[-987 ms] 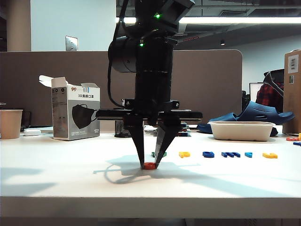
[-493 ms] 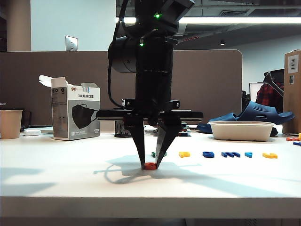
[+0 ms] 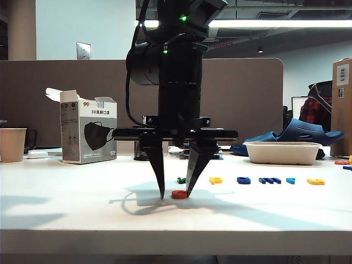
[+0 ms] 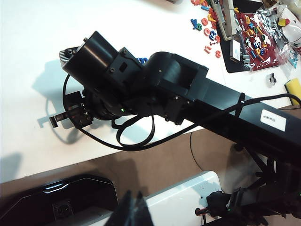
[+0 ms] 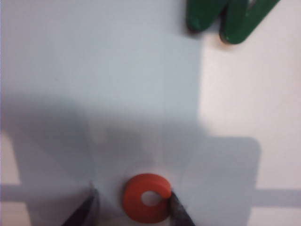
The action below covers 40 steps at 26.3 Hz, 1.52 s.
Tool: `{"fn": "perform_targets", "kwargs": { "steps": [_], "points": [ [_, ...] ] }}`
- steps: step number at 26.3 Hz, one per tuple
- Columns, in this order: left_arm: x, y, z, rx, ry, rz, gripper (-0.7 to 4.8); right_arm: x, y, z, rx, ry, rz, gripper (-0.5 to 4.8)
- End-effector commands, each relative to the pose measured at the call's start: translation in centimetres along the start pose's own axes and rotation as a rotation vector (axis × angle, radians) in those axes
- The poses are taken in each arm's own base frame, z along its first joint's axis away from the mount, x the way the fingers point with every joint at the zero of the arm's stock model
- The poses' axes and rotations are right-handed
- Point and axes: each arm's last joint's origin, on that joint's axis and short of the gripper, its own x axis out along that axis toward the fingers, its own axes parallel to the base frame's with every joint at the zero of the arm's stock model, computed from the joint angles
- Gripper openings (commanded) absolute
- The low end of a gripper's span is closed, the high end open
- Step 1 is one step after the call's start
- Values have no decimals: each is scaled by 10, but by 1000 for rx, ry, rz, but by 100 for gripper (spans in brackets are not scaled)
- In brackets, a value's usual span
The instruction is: Select the appropriate letters from the row of letter magnets placed on the table to arrange into the word "cup".
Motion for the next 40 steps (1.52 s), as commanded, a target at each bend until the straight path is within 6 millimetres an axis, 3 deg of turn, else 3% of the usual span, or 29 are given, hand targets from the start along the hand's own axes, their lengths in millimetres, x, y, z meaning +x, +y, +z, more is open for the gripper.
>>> {"fn": "perform_targets", "kwargs": {
  "steps": [1,10,12,17,29,34,40],
  "points": [
    [-1,-1,0,7,-6,-8,-5,2,0,-1,2,11,-7,177],
    [-1,-1,0,7,-6,-8,-5,2,1,-2,2,33,26,183],
    [-1,-1,0,7,-6,-8,-5,1,1,-2,2,34,27,222],
    [-1,-1,0,7,-6,-8,-5,0,1,-2,3,32,28,235],
    [-1,-1,0,7,-6,-8,-5,0,-1,-2,5,50,33,236],
    [-1,-1,0,7,-6,-8,-5,0,-5,0,16,55,28,337],
    [-1,-1,0,7,-6,-8,-5,-1,-11,3,27,54,26,340]
  ]
}}
